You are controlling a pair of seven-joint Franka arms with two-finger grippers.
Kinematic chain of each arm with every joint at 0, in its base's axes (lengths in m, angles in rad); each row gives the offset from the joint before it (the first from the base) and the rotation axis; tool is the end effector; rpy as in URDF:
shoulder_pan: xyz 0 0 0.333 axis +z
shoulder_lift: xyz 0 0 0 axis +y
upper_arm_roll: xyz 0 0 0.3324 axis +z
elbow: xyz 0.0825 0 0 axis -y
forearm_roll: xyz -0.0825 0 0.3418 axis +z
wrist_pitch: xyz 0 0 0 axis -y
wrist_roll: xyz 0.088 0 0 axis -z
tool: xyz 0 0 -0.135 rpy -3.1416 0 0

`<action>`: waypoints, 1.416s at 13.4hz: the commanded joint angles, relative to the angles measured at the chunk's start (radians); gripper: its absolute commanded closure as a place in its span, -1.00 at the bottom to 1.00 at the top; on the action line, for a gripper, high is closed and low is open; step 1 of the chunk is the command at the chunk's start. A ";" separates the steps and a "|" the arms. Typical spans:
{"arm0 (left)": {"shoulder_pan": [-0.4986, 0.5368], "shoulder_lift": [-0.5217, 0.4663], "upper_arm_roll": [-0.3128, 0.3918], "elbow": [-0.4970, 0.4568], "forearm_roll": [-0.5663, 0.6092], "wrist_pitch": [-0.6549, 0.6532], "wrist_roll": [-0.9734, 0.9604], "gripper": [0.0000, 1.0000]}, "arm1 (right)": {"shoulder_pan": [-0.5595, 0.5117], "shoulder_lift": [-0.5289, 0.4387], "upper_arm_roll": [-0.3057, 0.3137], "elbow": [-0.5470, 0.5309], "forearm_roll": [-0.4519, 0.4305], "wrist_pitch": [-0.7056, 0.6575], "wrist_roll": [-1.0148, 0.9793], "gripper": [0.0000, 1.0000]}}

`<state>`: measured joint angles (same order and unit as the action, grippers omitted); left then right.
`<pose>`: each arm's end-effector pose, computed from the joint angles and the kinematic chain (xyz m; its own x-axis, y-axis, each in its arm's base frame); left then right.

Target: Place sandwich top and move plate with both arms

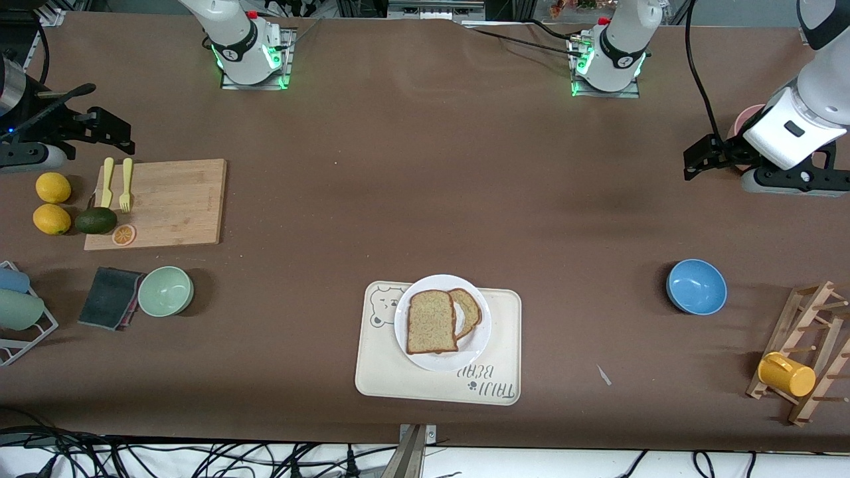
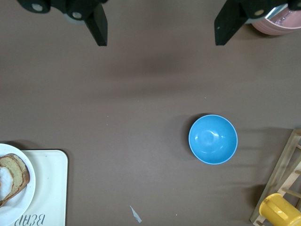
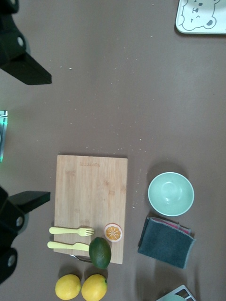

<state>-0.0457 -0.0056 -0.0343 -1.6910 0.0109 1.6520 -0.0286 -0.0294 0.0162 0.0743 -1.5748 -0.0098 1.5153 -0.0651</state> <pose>0.5115 -0.0397 0.5709 0.9981 -0.0522 -0.0331 -0.0526 -0.9985 -0.0120 0.5084 0.0211 0.5984 0.9911 0.1092 -0.0760 0.1098 -0.9939 0.0037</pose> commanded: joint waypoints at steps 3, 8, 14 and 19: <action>-0.006 -0.022 -0.001 -0.019 0.020 0.008 -0.008 -1.00 | -0.004 0.001 0.009 -0.011 -0.002 0.034 -0.013 -1.00; -0.005 -0.022 -0.001 -0.021 0.020 0.008 -0.008 -1.00 | -0.004 0.010 0.009 -0.010 -0.007 0.020 -0.015 -1.00; -0.005 -0.022 -0.001 -0.021 0.020 0.008 -0.008 -1.00 | -0.003 0.008 0.010 -0.004 -0.010 0.020 -0.013 -1.00; -0.003 -0.022 -0.001 -0.021 0.020 0.008 -0.008 -1.00 | -0.003 0.008 0.010 -0.005 -0.012 0.019 -0.013 -1.00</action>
<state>-0.0457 -0.0056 -0.0343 -1.6917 0.0109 1.6520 -0.0286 -0.0284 0.0333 0.0786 -1.5805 -0.0098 1.5343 -0.0655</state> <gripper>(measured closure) 0.000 0.000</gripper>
